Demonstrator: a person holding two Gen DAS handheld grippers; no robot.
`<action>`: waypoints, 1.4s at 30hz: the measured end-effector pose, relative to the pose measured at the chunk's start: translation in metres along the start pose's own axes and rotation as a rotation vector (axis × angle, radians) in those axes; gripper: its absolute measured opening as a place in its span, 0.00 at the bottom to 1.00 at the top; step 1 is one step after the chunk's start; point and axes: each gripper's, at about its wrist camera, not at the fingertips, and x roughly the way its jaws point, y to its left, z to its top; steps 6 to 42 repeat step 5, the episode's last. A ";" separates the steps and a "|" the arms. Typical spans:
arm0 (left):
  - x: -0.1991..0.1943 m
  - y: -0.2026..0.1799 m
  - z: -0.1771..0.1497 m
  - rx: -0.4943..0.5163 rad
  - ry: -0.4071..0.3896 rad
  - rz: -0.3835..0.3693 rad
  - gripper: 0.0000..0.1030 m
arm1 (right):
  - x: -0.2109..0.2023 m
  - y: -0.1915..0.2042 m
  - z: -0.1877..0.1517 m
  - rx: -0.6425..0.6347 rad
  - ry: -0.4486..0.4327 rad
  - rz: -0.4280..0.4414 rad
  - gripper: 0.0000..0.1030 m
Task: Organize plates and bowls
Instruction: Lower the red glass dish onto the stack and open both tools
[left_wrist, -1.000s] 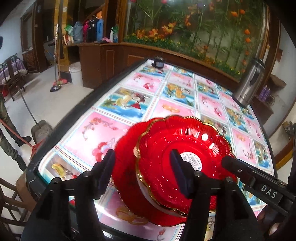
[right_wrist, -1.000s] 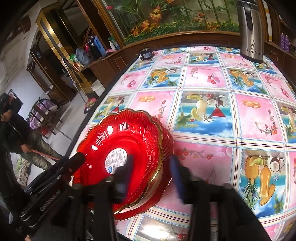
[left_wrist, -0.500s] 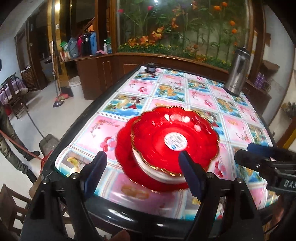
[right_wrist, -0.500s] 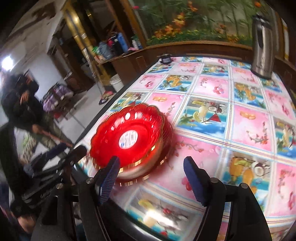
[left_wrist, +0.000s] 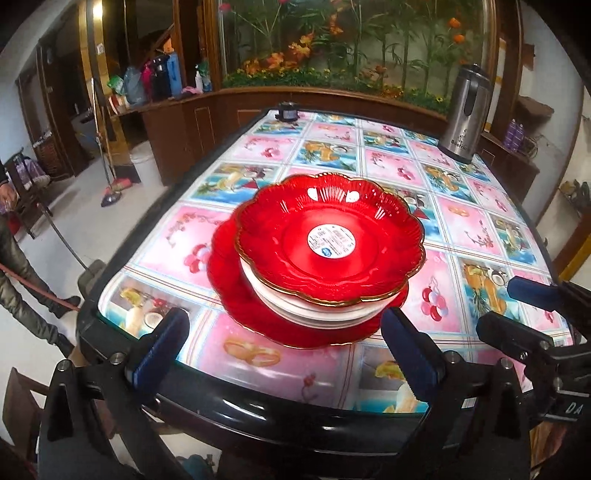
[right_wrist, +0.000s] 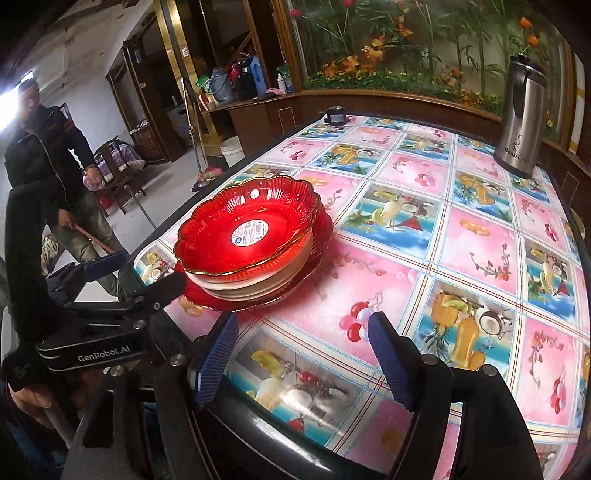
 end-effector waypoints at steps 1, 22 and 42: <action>0.001 0.000 0.000 -0.002 -0.001 -0.001 1.00 | 0.000 0.001 0.000 -0.005 -0.001 -0.003 0.72; 0.001 -0.001 0.000 0.000 -0.006 -0.008 1.00 | 0.001 0.001 0.000 -0.005 -0.003 -0.006 0.72; 0.001 -0.001 0.000 0.000 -0.006 -0.008 1.00 | 0.001 0.001 0.000 -0.005 -0.003 -0.006 0.72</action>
